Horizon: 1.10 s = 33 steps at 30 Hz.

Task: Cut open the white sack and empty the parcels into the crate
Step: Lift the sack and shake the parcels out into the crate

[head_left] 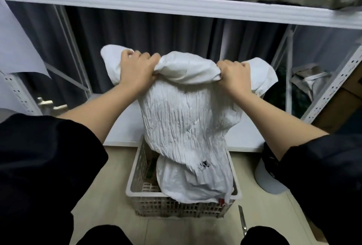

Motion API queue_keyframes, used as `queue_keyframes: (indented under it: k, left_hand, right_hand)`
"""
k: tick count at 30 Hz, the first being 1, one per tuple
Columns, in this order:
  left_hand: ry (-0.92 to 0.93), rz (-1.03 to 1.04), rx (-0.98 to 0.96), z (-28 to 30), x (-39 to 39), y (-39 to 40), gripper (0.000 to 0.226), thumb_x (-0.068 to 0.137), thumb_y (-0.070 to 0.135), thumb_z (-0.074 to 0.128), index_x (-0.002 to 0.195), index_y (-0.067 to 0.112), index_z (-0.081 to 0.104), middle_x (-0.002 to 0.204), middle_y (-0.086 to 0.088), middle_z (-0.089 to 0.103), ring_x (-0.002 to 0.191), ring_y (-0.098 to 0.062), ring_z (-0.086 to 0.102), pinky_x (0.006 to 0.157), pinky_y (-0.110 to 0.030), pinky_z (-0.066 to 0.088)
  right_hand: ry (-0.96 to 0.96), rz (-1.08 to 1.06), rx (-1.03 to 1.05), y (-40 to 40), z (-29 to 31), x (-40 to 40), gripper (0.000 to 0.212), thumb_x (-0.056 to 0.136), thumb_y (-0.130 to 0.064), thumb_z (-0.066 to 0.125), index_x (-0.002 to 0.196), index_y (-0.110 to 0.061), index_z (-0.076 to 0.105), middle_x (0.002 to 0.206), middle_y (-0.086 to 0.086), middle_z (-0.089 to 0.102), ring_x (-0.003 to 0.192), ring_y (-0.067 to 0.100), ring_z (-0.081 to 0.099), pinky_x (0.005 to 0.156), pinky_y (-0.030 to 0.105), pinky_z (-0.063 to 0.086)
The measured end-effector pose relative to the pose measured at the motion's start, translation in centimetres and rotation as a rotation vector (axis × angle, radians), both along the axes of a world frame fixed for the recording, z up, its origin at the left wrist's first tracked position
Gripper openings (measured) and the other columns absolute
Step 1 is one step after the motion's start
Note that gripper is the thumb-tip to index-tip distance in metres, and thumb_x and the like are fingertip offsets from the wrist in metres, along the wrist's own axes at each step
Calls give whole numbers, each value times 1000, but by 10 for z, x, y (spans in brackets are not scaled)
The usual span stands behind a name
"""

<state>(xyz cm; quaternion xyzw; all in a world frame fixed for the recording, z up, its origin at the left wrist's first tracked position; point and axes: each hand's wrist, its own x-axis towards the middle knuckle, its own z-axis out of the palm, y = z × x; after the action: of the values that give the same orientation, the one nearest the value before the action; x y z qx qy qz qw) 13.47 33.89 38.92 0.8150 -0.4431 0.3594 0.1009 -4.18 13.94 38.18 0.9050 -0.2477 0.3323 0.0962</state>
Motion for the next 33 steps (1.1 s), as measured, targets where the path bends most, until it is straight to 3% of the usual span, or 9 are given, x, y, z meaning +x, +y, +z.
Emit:
queue_keyframes:
  k: [5,10,15,20,22,24,27,30,33]
  left_hand:
    - [-90,0,-143,55,8,4,32,81,18,55,113,12,52,102,-19,63,95,-38,55,91,-47,31]
    - [-154,61,-284,88,10,10,39,77,18,42,114,16,52,106,-15,62,99,-36,53,92,-47,32]
    - [-19,11,-80,64,6,6,29,81,19,59,109,13,53,100,-17,64,96,-39,57,87,-45,31]
    - [39,9,-63,53,7,1,17,83,20,56,99,13,54,91,-15,66,90,-37,59,89,-43,31]
    - [149,26,-71,54,6,-1,14,84,24,53,95,16,54,90,-13,66,91,-36,59,88,-41,31]
    - [322,60,-1,61,4,1,12,83,31,54,89,20,53,88,-6,63,88,-32,56,85,-41,33]
    - [763,-62,119,74,0,7,19,76,33,60,91,21,59,88,0,65,82,-26,59,80,-37,43]
    - [1145,-205,70,77,-11,12,17,73,24,65,86,13,64,81,-7,64,65,-21,58,61,-29,45]
    - [1366,-159,50,69,-23,15,15,70,29,60,69,14,62,66,-8,60,51,-20,54,51,-23,43]
  right_hand:
    - [-138,-17,-72,4,54,10,20,80,-14,45,97,-11,57,100,11,62,89,33,53,73,36,23]
    - [-284,-38,-117,11,89,18,23,74,-10,42,94,-11,53,99,8,60,88,32,51,71,34,17]
    - [-81,-21,-22,4,61,16,16,81,-12,47,94,-12,57,100,11,62,93,35,55,73,38,27]
    - [-4,-59,-30,3,54,8,21,80,-13,51,100,-12,58,101,10,62,94,34,53,81,40,30]
    - [-17,-26,-112,4,50,3,47,79,-22,60,124,-13,51,117,12,57,108,33,49,94,46,31]
    - [-7,84,-221,11,44,0,82,73,-41,69,143,-16,35,138,13,45,129,32,40,108,54,21]
    - [228,140,-226,22,31,5,118,61,-65,72,152,-21,11,158,11,17,146,30,12,114,61,4]
    - [299,115,-145,21,22,8,132,56,-74,68,152,-21,-4,161,9,3,148,28,0,114,61,0]
    - [341,143,-93,21,13,10,133,55,-75,67,152,-19,-4,158,8,18,147,26,11,114,59,-1]
